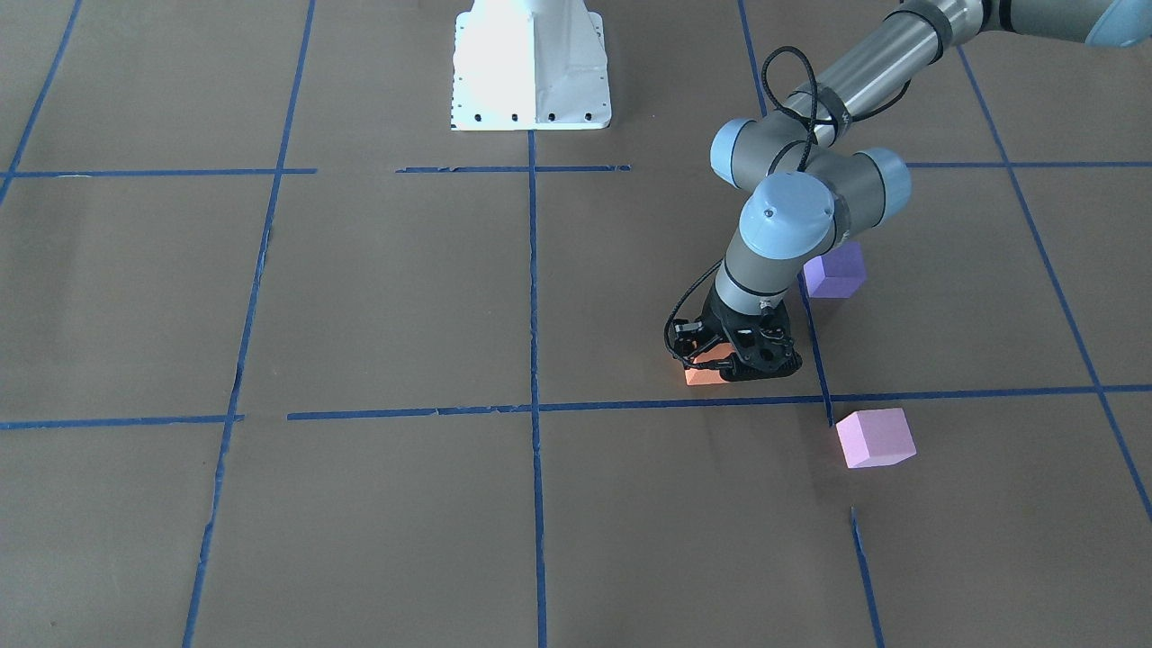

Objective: Arrange blocks in a line
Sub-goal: 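Lower the left gripper and grasp the orange cube, then carry the orange cube with the left gripper toward the pink cube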

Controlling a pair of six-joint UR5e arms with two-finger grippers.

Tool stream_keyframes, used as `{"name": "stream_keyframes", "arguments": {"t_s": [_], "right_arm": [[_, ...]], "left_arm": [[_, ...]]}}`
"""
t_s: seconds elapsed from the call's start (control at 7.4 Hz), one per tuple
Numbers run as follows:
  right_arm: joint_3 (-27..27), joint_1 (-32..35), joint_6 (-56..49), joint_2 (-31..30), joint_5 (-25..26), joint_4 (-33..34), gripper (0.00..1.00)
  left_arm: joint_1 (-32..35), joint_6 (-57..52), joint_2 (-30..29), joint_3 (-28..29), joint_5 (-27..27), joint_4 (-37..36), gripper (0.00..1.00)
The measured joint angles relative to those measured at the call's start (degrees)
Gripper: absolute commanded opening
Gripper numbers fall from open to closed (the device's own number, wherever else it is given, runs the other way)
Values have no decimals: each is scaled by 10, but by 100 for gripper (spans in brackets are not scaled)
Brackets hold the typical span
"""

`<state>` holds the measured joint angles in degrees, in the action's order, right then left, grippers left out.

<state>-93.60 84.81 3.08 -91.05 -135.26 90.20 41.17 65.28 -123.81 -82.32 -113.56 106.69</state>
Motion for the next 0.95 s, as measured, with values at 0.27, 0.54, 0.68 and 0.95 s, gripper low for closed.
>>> {"name": "stream_keyframes", "arguments": {"t_s": [0.27, 0.54, 0.68, 0.95], "right_arm": [[0, 0, 0, 0, 0, 0, 100], [0, 0, 0, 0, 0, 0, 100], [0, 0, 0, 0, 0, 0, 100], [0, 0, 0, 0, 0, 0, 100]], "left_arm": [[7, -1, 1, -17, -5, -6, 13], [33, -23, 4, -76, -17, -60, 14], [51, -61, 12, -104, -21, -91, 15], [96, -145, 71, -141, -44, -103, 17]]}}
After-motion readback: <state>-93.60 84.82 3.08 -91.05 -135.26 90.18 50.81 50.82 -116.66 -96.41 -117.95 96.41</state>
